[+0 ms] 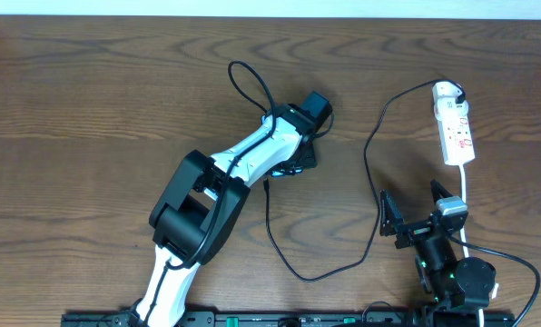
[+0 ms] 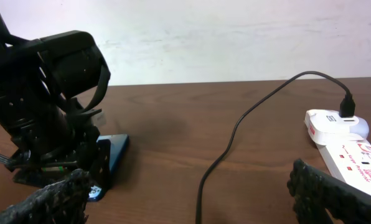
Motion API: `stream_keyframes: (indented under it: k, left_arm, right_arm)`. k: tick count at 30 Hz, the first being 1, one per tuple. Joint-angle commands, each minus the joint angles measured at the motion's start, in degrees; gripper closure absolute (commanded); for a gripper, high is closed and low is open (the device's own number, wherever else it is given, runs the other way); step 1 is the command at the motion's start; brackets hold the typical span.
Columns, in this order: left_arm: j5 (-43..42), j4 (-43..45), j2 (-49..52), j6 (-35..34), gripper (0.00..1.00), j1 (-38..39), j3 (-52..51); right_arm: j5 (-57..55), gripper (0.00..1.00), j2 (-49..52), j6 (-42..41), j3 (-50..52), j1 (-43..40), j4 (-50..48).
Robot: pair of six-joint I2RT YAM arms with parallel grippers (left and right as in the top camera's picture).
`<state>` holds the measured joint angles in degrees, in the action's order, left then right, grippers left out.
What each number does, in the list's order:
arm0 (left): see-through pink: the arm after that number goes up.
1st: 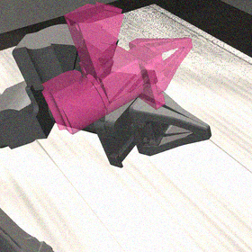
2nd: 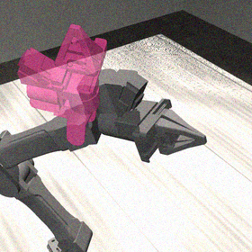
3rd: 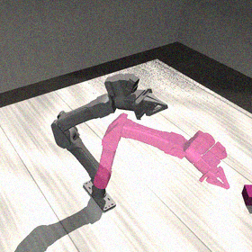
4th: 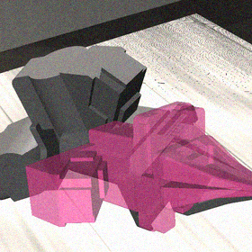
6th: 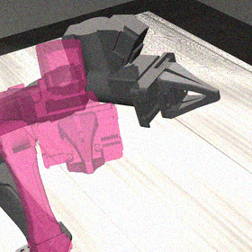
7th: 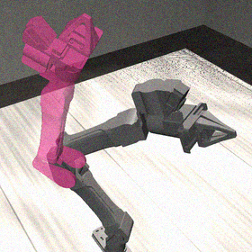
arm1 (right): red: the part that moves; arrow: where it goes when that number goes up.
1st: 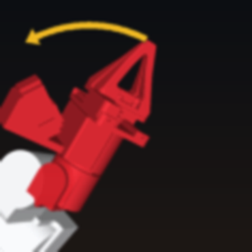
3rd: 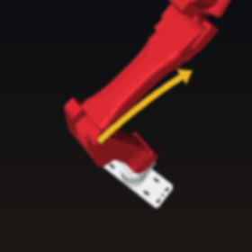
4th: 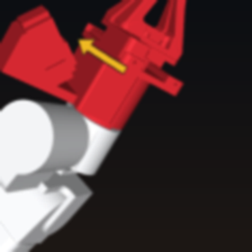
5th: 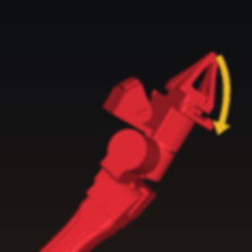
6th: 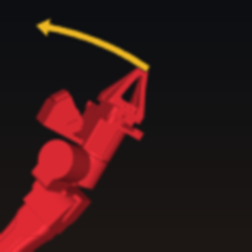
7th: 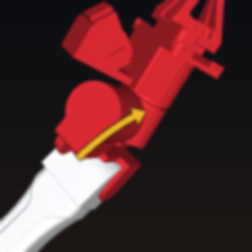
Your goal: Plug charger to phone and switch on socket
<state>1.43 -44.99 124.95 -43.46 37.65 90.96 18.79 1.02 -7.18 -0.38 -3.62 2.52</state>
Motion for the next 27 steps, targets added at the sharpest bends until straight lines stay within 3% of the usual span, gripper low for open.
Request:
stream_keyframes:
  k: [1,7,16,27]
  left_arm:
    - [0.5,-0.98,3.5,-0.2,0.3,-0.24,-0.74]
    - [0.5,-0.98,3.5,-0.22,0.32,-0.24,-0.74]
    - [0.5,-1.46,3.43,-0.15,0.49,-0.24,-0.07]
    - [0.68,-2.75,0.68,-0.17,0.59,-1.03,2.32]
  right_arm:
    - [0.66,0.01,-0.09,-0.48,0.07,0.31,0.28]
    - [0.66,0.01,-0.09,-0.48,0.07,0.31,0.28]
    - [0.63,0.01,-0.09,-0.48,0.07,0.31,0.28]
    - [0.63,0.01,-0.09,-0.48,0.07,0.31,0.28]
